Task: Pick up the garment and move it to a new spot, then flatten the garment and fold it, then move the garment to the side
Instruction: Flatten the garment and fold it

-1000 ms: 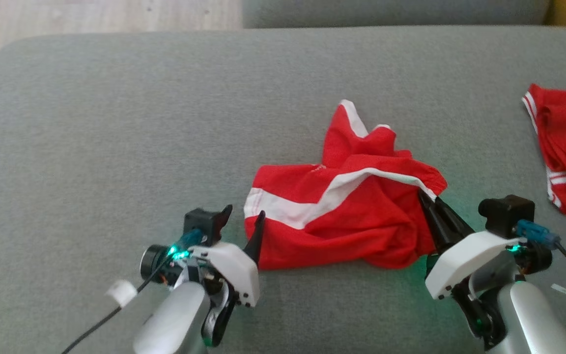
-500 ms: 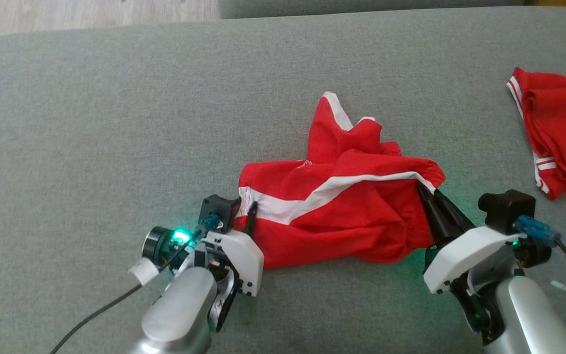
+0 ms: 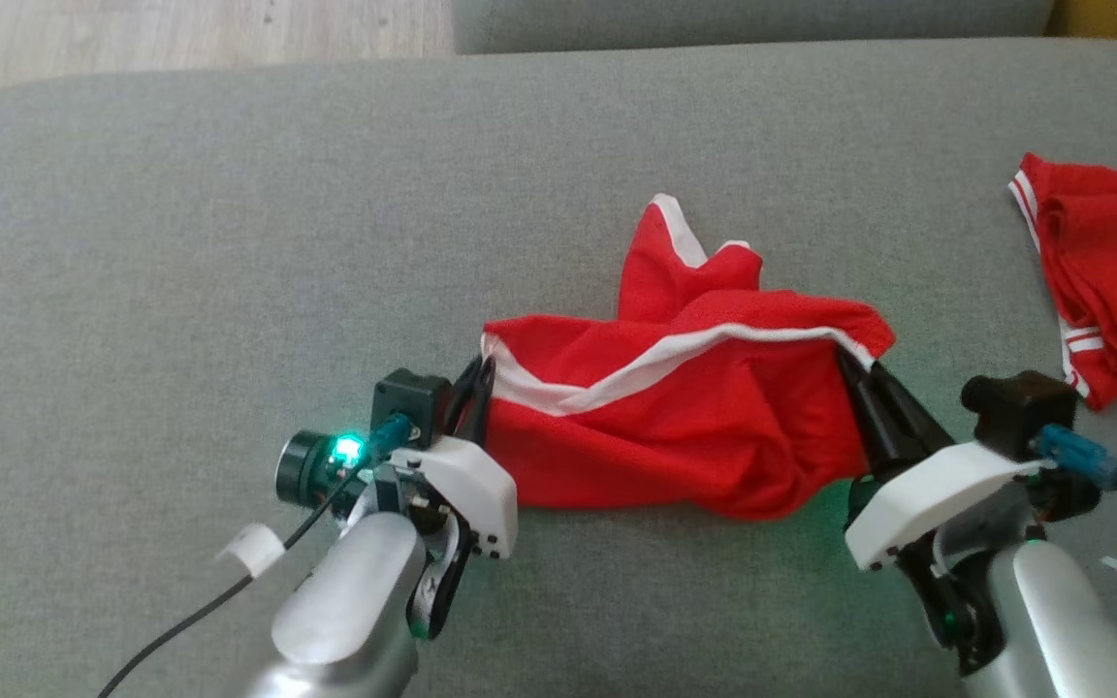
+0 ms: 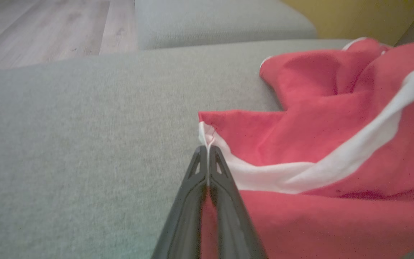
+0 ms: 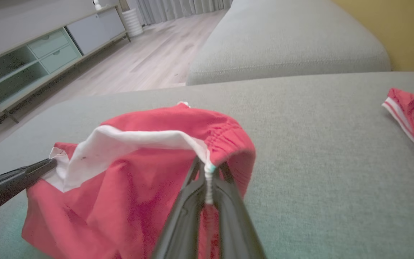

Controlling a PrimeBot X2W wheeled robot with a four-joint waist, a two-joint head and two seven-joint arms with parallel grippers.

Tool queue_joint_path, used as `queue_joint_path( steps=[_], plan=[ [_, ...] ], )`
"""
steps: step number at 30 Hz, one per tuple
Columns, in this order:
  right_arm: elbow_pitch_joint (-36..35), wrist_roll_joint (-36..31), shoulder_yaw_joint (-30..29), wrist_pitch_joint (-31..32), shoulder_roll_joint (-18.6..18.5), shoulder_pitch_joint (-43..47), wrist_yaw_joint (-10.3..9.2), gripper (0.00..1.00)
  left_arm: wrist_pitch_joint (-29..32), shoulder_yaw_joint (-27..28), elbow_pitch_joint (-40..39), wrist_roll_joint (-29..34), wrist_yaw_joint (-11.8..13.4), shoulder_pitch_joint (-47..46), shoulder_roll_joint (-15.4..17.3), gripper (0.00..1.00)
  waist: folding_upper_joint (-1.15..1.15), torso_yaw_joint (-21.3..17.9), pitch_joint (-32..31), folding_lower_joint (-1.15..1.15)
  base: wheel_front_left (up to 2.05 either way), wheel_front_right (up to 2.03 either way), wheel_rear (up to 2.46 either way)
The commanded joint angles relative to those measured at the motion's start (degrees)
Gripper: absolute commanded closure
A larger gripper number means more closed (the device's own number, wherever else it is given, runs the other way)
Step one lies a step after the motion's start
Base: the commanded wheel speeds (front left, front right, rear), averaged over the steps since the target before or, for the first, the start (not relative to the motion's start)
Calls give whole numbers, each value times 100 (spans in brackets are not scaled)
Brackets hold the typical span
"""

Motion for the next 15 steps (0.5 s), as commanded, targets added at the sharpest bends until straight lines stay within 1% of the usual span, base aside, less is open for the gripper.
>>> queue_joint_path(
  steps=[1,4,8,12,15],
  plan=[
    [-279,-60,40,-107,-33,-278,-4,100,-152,249,-306,-24,18,-215,69,100,0,13,-78,0,0,0,0],
    [-379,-52,-34,-172,-49,-290,-4,100,-274,311,-532,-71,11,-188,110,100,0,30,-171,0,0,0,0],
    [-743,49,-136,-238,-101,-297,-4,100,-449,466,-1198,-174,32,-63,249,100,0,67,-394,0,0,0,0],
    [-1332,90,-226,-131,-235,-294,-4,100,-481,679,-2142,-212,151,59,528,100,0,105,-640,0,0,0,0],
    [-1874,115,-323,42,-340,-331,-4,100,-384,890,-2965,-165,289,65,838,100,0,126,-832,0,0,0,0]
  ],
)
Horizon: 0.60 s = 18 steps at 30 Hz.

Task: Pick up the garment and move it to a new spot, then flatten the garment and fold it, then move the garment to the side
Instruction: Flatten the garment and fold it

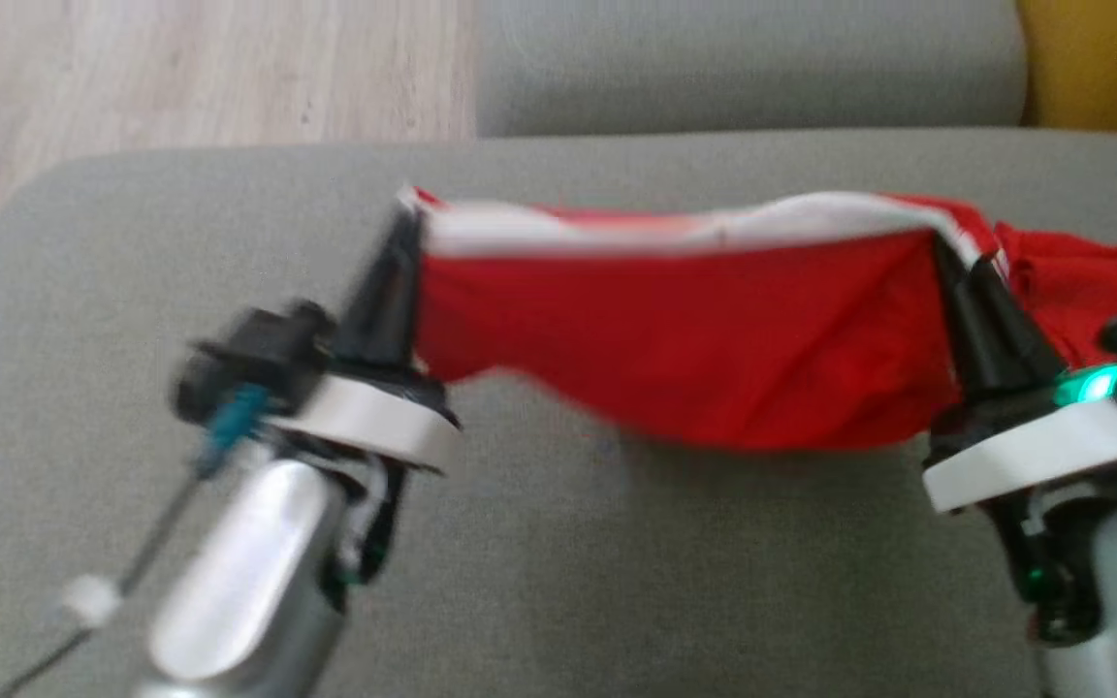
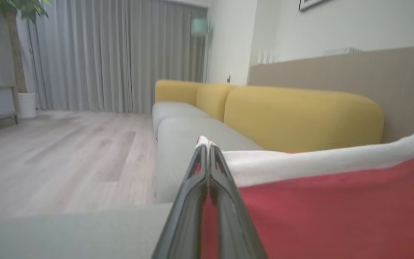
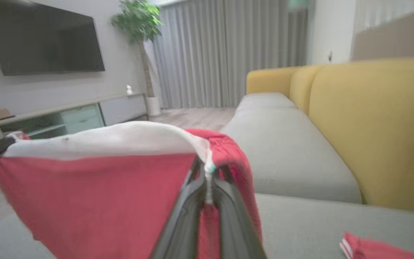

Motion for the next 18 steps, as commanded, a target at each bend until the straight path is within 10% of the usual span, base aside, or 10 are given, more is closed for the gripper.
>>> queue_joint_path(
  steps=[1,10,18],
  plan=[
    [-493,32,39,114,-132,-337,-4,100,73,380,-594,57,107,-286,272,100,0,32,-169,1,0,0,0],
    [-1960,-41,-248,855,-300,-694,-4,100,878,941,-2647,251,341,-822,1079,100,0,102,-250,1,0,0,0],
    [-1606,107,149,1310,-357,-1455,-4,100,1290,1048,-2437,106,162,-1487,1246,100,0,114,368,1,0,0,0]
  ],
)
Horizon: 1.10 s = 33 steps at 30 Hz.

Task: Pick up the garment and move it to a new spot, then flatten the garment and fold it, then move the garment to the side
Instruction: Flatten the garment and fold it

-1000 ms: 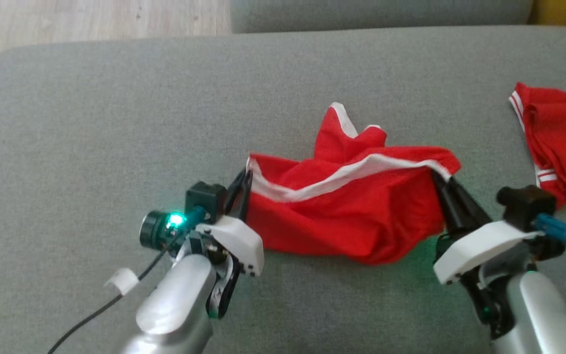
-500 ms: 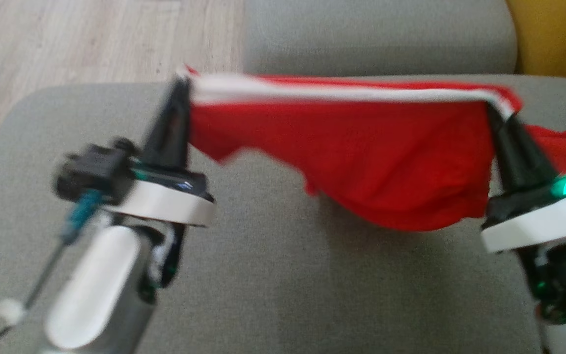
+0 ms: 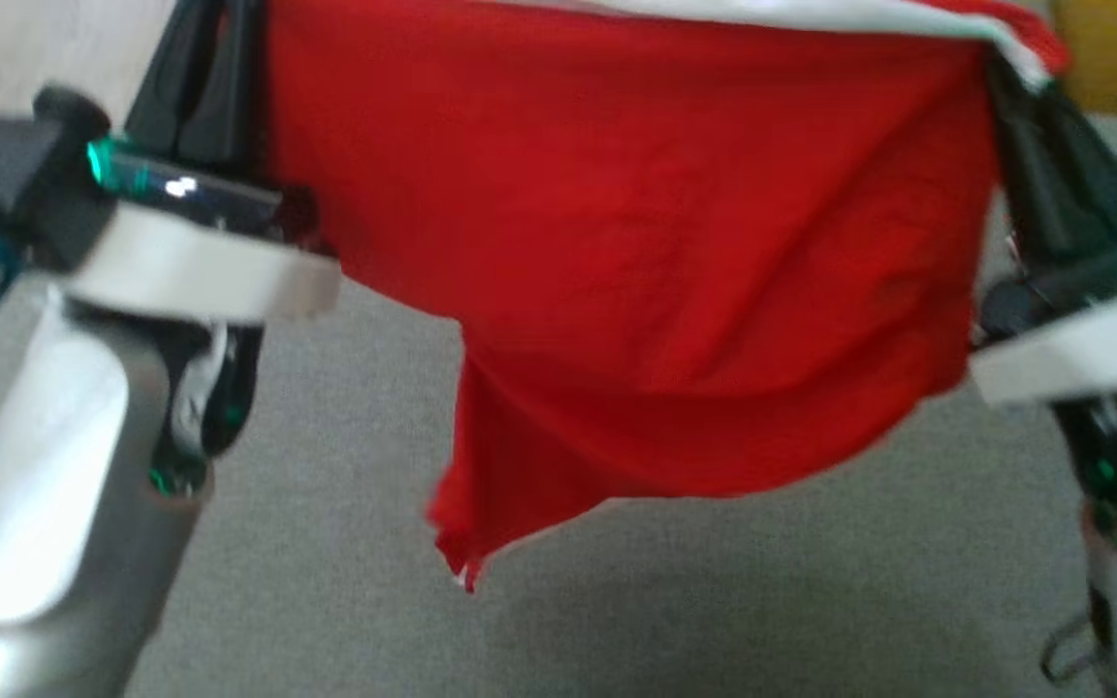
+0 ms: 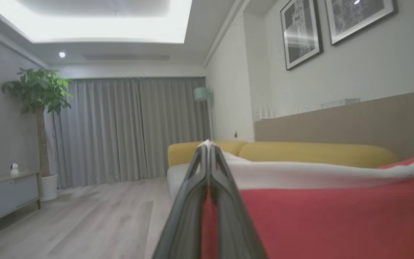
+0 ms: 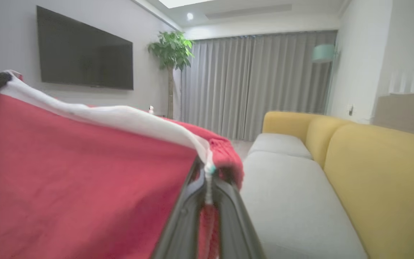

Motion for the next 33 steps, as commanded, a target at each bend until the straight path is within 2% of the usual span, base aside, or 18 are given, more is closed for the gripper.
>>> queue_joint_path(
  steps=[1,5,9,13,14,18,22,26,33],
  plan=[
    [72,58,253,68,-100,-551,-4,100,52,293,74,-48,-83,-520,225,100,0,-21,347,0,0,0,0],
    [976,201,640,31,-126,-1607,-4,100,-49,317,785,-16,-340,-1222,283,100,0,-81,868,0,0,0,0],
    [2178,-72,813,-338,-160,-3003,-4,100,-338,370,1552,113,-533,-2181,258,100,0,-102,1306,0,0,0,0],
    [3409,-545,788,-982,-53,-4232,-4,100,-799,391,2282,254,-612,-3087,83,100,0,-34,1675,0,0,0,0],
    [3409,-545,788,-982,-53,-4232,-4,100,-799,391,2282,254,-612,-3087,83,100,0,-34,1675,0,0,0,0],
    [4332,-941,844,-1591,47,-5000,-4,100,-1317,471,2863,233,-604,-3562,-150,100,0,37,2111,0,0,0,0],
    [4969,-1134,947,-2089,118,-5227,-4,100,-1774,495,3303,117,-610,-3485,-381,100,0,76,2595,0,0,0,0],
    [5350,-1103,1170,-2563,170,-4992,-4,100,-2221,470,3620,13,-684,-3101,-565,100,0,57,2911,0,0,0,0],
    [5217,-816,1364,-3213,148,-4030,-4,100,-2499,567,3314,-19,-773,-2056,-770,100,0,27,2869,0,0,0,0]
  ],
)
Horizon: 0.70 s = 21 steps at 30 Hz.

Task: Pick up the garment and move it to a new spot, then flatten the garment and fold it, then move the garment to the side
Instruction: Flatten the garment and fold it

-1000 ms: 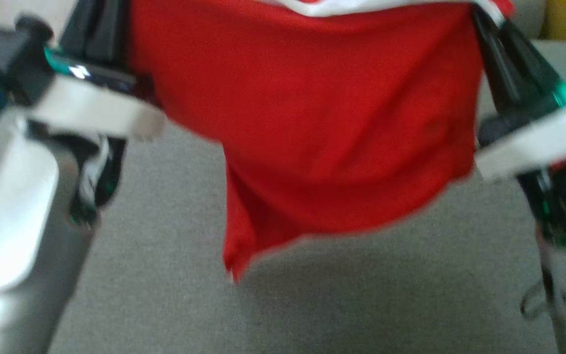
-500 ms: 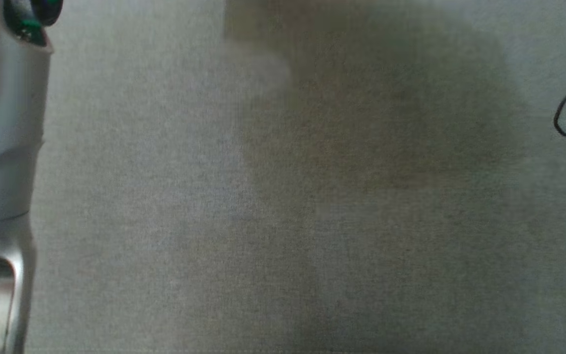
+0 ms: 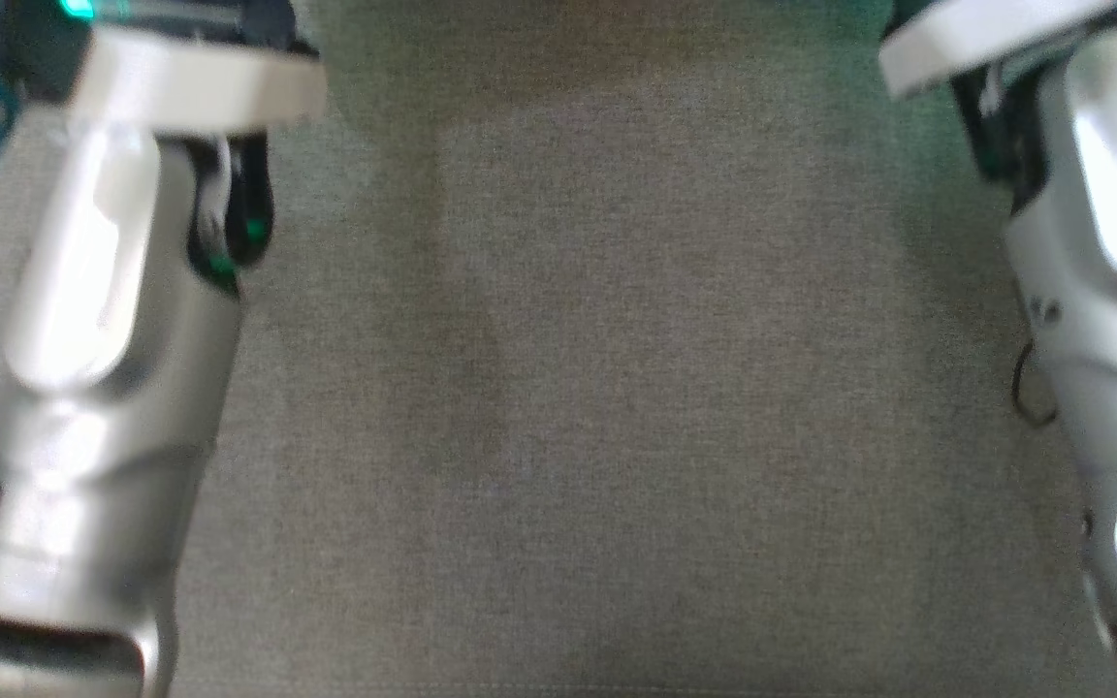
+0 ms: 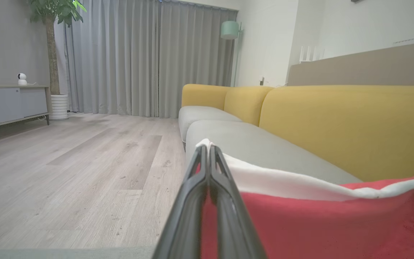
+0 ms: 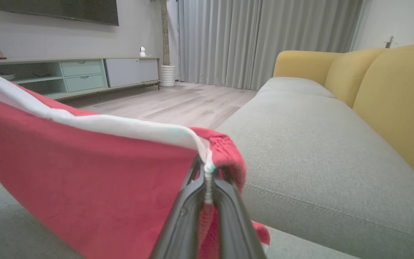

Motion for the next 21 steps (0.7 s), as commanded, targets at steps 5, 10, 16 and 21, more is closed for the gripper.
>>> queue_joint_path(
  steps=[5,10,16,21],
  plan=[
    [-994,243,-46,-201,110,1007,-4,100,-56,430,-1203,231,-19,936,137,100,0,16,-336,-2,0,0,0],
    [-1825,261,-363,-204,161,2225,-4,100,-58,628,-1982,419,-40,2149,-7,100,0,28,-824,-2,0,0,0],
    [-2957,162,-744,35,409,4062,-4,100,-58,836,-2941,550,-7,3914,-261,100,0,-62,-1710,-2,0,0,0],
    [-3789,88,-895,367,460,5222,-4,100,-58,794,-3456,649,52,4971,-314,100,0,-104,-2258,-2,0,0,0]
  ],
)
